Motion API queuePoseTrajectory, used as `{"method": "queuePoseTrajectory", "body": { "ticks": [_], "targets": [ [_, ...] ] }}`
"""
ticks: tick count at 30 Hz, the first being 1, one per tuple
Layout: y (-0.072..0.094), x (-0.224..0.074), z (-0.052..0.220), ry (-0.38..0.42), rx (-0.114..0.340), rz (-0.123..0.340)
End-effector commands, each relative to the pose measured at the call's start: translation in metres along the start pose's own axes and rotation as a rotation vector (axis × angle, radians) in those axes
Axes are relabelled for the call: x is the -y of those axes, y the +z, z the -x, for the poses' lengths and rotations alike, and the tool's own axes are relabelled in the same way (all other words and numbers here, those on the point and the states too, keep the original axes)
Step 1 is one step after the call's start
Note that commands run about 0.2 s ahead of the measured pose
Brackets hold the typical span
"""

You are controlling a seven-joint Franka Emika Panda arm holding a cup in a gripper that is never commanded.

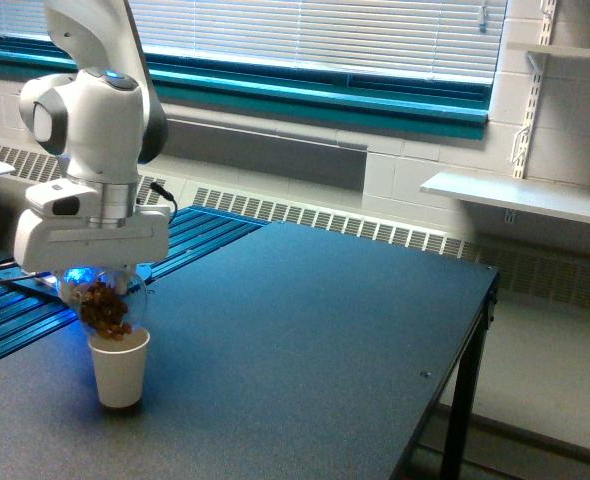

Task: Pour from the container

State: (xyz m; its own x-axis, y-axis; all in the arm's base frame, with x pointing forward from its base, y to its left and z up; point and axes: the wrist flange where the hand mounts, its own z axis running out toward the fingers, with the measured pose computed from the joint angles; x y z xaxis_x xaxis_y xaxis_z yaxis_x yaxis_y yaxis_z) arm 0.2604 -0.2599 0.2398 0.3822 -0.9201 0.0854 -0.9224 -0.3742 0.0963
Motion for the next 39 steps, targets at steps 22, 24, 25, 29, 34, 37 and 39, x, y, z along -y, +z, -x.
{"method": "queuePoseTrajectory", "body": {
  "ticks": [22, 24, 25, 29, 34, 37, 39],
  "targets": [
    [0.0002, 0.0021, -0.0038, -0.047, 0.022, 0.066],
    [0.0001, 0.0025, -0.004, -0.049, 0.022, 0.069],
    [0.0, 0.0028, -0.0041, -0.05, 0.023, 0.069],
    [-0.0004, 0.0044, -0.0044, -0.055, 0.024, 0.074],
    [-0.0006, 0.0076, -0.0033, -0.065, 0.027, 0.079],
    [-0.0007, 0.0091, -0.0028, -0.071, 0.03, 0.084],
    [-0.0006, 0.0095, -0.0023, -0.074, 0.033, 0.089]
  ]
}}
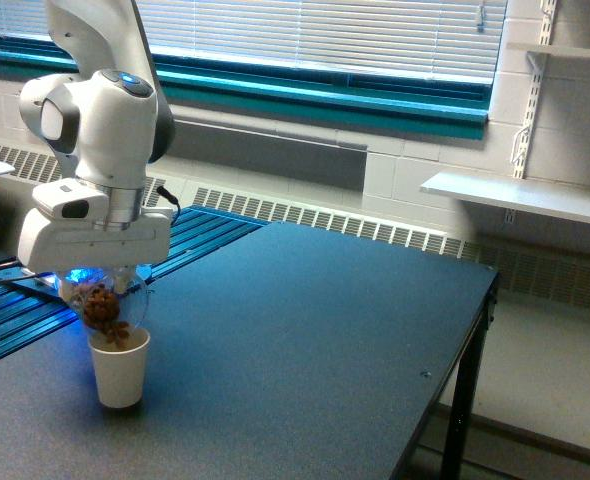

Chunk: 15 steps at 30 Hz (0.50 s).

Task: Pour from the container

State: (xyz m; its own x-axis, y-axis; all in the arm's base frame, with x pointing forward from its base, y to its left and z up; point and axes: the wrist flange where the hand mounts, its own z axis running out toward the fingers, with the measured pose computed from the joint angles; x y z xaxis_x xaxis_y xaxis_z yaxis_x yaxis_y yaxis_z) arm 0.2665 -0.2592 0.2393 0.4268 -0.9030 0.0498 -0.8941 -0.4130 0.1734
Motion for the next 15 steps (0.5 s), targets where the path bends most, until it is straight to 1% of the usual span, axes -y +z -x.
{"method": "queuePoseTrajectory", "body": {
  "ticks": [1, 15],
  "targets": [
    [-0.001, 0.0038, -0.0007, -0.024, 0.005, 0.016],
    [-0.0033, 0.0069, -0.0006, -0.04, 0.013, 0.034]
  ]
}}
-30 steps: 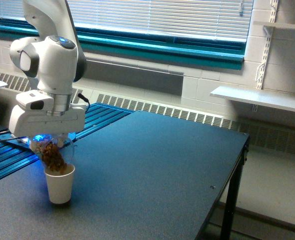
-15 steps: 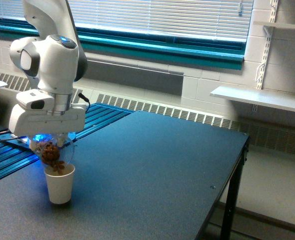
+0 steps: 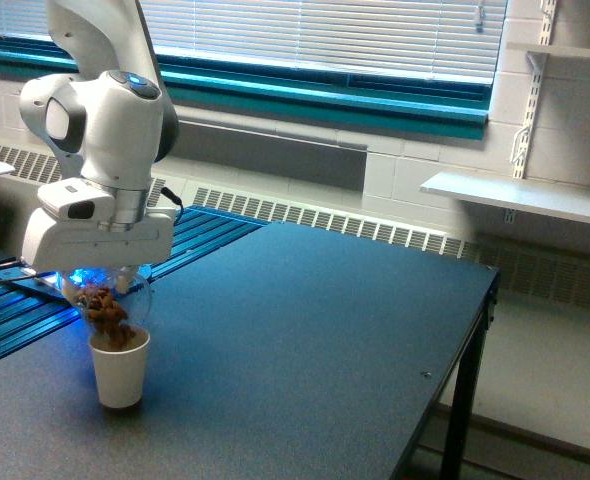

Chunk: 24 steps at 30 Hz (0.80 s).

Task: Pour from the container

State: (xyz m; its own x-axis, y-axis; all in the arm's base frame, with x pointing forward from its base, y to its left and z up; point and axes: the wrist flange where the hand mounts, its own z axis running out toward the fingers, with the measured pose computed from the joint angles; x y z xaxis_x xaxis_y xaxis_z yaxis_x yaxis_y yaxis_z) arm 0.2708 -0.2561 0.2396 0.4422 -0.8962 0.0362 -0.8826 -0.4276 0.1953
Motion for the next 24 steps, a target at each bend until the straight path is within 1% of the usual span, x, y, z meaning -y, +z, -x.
{"method": "queuePoseTrajectory", "body": {
  "ticks": [1, 24],
  "targets": [
    [-0.0021, 0.0018, -0.0015, -0.021, 0.004, 0.014],
    [-0.0034, 0.0017, 0.0011, -0.061, 0.022, 0.046]
  ]
}}
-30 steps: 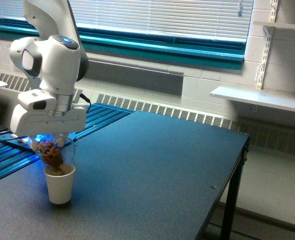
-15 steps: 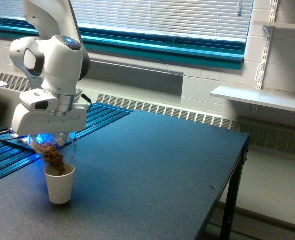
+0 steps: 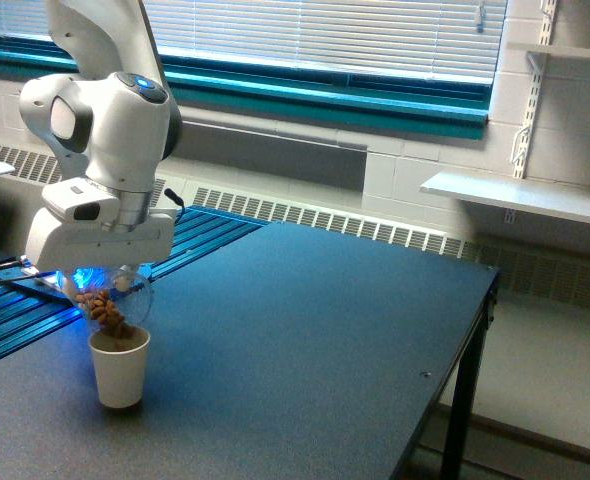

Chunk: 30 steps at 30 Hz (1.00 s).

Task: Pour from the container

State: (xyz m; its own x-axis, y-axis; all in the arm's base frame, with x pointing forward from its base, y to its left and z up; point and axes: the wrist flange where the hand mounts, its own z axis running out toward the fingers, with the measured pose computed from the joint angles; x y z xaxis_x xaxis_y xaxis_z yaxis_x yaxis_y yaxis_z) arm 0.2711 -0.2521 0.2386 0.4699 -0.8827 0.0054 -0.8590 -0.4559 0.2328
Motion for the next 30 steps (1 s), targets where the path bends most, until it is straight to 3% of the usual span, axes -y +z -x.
{"method": "queuePoseTrajectory", "body": {
  "ticks": [1, 30],
  "targets": [
    [-0.0043, -0.0005, -0.0021, -0.025, 0.0, 0.008],
    [-0.0141, -0.0014, -0.0055, -0.052, -0.007, 0.028]
  ]
}}
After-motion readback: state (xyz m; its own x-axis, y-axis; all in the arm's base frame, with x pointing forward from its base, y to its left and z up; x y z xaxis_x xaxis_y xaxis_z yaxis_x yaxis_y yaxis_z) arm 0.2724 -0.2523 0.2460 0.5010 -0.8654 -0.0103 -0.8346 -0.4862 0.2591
